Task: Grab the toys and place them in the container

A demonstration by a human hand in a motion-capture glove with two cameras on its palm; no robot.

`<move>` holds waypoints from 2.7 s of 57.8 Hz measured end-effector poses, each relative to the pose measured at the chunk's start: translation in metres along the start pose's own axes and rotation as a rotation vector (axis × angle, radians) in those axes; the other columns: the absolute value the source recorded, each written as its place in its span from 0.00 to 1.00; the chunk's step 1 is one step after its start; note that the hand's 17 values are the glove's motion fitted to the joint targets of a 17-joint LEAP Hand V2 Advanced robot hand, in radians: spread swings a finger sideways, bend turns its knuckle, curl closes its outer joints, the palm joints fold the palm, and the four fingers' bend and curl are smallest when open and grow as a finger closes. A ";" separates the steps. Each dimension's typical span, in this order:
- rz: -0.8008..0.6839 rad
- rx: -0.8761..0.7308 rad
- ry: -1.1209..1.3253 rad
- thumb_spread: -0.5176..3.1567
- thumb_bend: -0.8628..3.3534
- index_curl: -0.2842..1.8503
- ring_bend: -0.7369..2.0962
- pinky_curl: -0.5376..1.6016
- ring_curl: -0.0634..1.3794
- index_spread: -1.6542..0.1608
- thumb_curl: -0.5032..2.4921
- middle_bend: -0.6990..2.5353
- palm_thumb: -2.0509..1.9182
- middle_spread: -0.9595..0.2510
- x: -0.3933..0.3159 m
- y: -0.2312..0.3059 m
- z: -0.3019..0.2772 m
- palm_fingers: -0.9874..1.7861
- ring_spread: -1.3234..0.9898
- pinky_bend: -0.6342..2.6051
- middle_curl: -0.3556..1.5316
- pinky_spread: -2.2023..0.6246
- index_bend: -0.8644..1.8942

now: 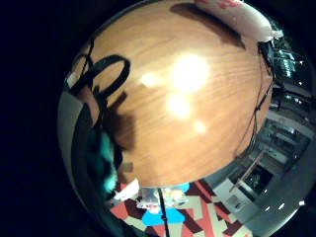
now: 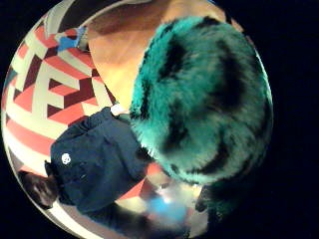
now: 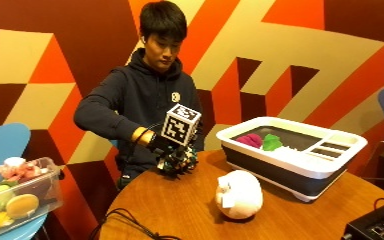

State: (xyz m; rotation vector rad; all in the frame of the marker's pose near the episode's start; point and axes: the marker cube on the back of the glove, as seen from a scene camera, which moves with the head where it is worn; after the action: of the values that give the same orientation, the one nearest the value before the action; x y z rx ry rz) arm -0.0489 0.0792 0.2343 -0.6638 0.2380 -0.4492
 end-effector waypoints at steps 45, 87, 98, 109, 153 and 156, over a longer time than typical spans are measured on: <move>0.238 0.202 -0.062 0.28 0.29 0.55 0.76 0.55 0.57 0.71 0.53 0.56 0.72 0.54 0.047 0.108 -0.170 0.66 0.39 0.53 0.75 0.62 0.62; 0.170 0.594 -0.211 0.23 0.28 0.70 0.76 0.57 0.55 0.71 0.62 0.56 0.67 0.56 -0.061 -0.125 -0.255 0.58 0.40 0.55 0.76 0.63 0.58; 0.149 0.477 -0.215 0.36 0.26 0.57 0.54 0.53 0.42 0.74 0.56 0.37 0.62 0.66 -0.047 -0.155 -0.235 0.19 0.47 0.51 0.61 0.72 0.39; 0.210 0.494 -0.283 0.44 0.24 0.48 0.43 0.46 0.31 0.76 0.48 0.29 0.60 0.72 0.001 -0.139 -0.236 0.29 0.51 0.43 0.53 0.76 0.36; 0.490 0.146 -0.145 0.53 0.25 0.39 0.43 0.45 0.26 0.73 0.35 0.24 0.65 0.72 0.113 -0.176 -0.073 0.48 0.57 0.48 0.36 0.78 0.42; 0.476 0.177 -0.126 0.53 0.26 0.38 0.50 0.44 0.29 0.75 0.36 0.27 0.68 0.71 0.114 -0.176 -0.074 0.54 0.53 0.47 0.37 0.75 0.39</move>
State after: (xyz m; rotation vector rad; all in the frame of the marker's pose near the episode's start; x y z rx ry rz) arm -0.0320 -0.1365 0.2823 -0.4404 0.2253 0.0292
